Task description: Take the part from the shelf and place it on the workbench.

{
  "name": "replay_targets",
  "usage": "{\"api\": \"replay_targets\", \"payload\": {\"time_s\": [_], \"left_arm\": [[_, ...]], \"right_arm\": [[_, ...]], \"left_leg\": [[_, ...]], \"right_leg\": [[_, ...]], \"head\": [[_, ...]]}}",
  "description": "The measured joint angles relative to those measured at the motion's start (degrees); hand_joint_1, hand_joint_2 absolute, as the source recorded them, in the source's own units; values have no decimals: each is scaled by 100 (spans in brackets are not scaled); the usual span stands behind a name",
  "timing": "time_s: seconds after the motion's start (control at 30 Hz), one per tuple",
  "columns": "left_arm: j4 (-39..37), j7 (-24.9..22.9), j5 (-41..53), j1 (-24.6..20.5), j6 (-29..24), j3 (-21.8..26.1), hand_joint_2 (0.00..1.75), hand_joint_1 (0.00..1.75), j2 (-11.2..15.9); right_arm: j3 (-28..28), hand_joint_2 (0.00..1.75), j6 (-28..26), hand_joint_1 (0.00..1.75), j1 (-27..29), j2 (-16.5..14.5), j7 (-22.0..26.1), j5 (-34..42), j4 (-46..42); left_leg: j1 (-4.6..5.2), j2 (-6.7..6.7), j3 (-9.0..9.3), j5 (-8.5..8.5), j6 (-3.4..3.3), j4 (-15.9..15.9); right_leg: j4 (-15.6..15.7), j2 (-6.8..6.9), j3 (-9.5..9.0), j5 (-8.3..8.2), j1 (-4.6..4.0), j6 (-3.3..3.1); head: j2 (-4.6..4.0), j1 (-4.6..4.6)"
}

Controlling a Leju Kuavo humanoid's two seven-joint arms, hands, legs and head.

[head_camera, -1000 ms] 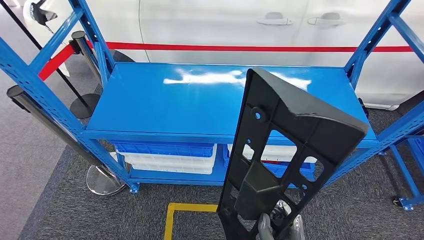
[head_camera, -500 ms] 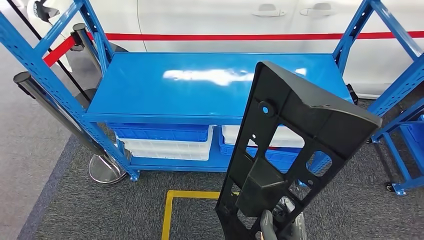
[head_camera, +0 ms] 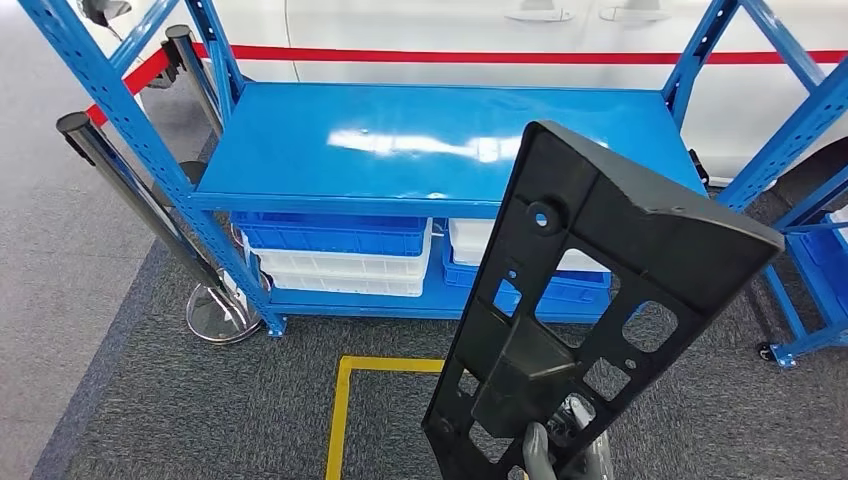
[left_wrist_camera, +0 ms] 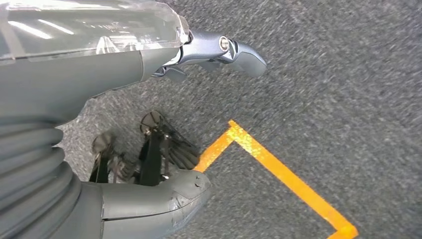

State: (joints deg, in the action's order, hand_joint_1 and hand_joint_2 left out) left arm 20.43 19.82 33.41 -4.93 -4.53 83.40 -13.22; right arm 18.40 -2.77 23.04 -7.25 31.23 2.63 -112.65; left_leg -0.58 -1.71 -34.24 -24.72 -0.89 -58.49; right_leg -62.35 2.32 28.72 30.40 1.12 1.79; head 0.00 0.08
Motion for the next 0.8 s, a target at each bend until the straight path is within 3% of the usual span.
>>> {"api": "replay_targets", "payload": {"time_s": [0.07,0.13,0.17,0.23,0.3,0.33,0.37,0.4,0.43,0.5,0.57,0.63,0.7,0.77,0.8], "left_arm": [[26,-8,-7,21,-38,1,175,0,-14],[42,-9,-15,25,-73,1,175,0,-26],[48,-9,-18,25,-90,2,175,0,-30],[61,-10,-9,30,-126,3,175,0,-37],[68,-8,8,39,-161,3,175,0,-42],[72,-2,19,41,-177,3,175,0,-43],[75,10,30,41,-196,2,175,0,-42],[79,27,51,42,-219,-3,175,0,-40],[82,48,84,43,-243,-10,175,0,-38],[92,94,180,53,-283,-34,175,0,-18],[104,137,281,74,-316,-63,175,0,8],[106,168,365,87,-340,-108,175,0,21],[106,187,424,87,-344,-167,175,0,33],[106,196,445,102,-344,-203,175,0,46],[106,198,447,118,-342,-211,175,0,52]], "right_arm": [[-4,175,45,175,-3,4,4,70,0],[-9,175,60,175,26,7,8,98,0],[-10,175,62,175,42,8,8,105,0],[-11,175,66,175,60,8,9,114,0],[-17,175,69,175,76,8,9,116,0],[-23,175,71,175,89,8,10,116,0],[-31,175,75,175,103,8,12,114,0],[-40,175,80,175,116,8,16,113,0],[-49,175,88,175,127,7,21,110,0],[-69,175,109,175,135,7,34,96,0],[-87,175,131,175,140,1,50,79,0],[-104,175,145,175,151,-6,66,62,-5],[-120,175,154,175,163,-8,79,46,-19],[-132,175,163,175,165,-8,88,33,-31],[-136,175,167,175,163,-8,92,28,-33]], "left_leg": [[10,-70,-49,45,76,-46],[-13,-144,-68,79,164,-48],[-26,-123,-100,3,201,-101],[-43,5,-241,-408,248,-506],[-42,102,-435,-884,257,-1221],[-40,119,-482,-985,250,-1496],[-34,125,-441,-962,232,-1575],[-24,142,-281,-842,202,-1415],[-9,205,-26,-680,154,-1055],[14,484,488,-489,38,-234],[39,650,686,-472,-7,130],[39,535,696,-422,-9,203],[3,383,697,-352,-45,291],[-11,218,672,-305,-74,330],[-9,128,646,-298,-81,326]], "right_leg": [[459,59,-236,137,-43,-87],[513,-28,-178,95,-59,-216],[522,-74,-134,44,-60,-275],[537,-151,-29,-69,-56,-367],[527,-244,87,-164,-84,-403],[517,-297,144,-208,-104,-409],[505,-354,194,-244,-122,-408],[493,-414,235,-274,-137,-404],[481,-475,267,-300,-149,-398],[462,-583,319,-347,-150,-369],[452,-688,361,-400,-118,-305],[450,-786,398,-448,-106,-229],[341,-637,475,-361,-119,-167],[-160,-379,714,-11,-92,-95],[-527,-321,879,189,-65,-56]], "head": [[0,-2],[0,-3],[0,-4],[0,-15],[0,-31],[0,-32],[0,-33],[0,-33],[0,-33],[0,-22],[0,-14],[0,-17],[0,-2],[0,22],[0,32]]}}
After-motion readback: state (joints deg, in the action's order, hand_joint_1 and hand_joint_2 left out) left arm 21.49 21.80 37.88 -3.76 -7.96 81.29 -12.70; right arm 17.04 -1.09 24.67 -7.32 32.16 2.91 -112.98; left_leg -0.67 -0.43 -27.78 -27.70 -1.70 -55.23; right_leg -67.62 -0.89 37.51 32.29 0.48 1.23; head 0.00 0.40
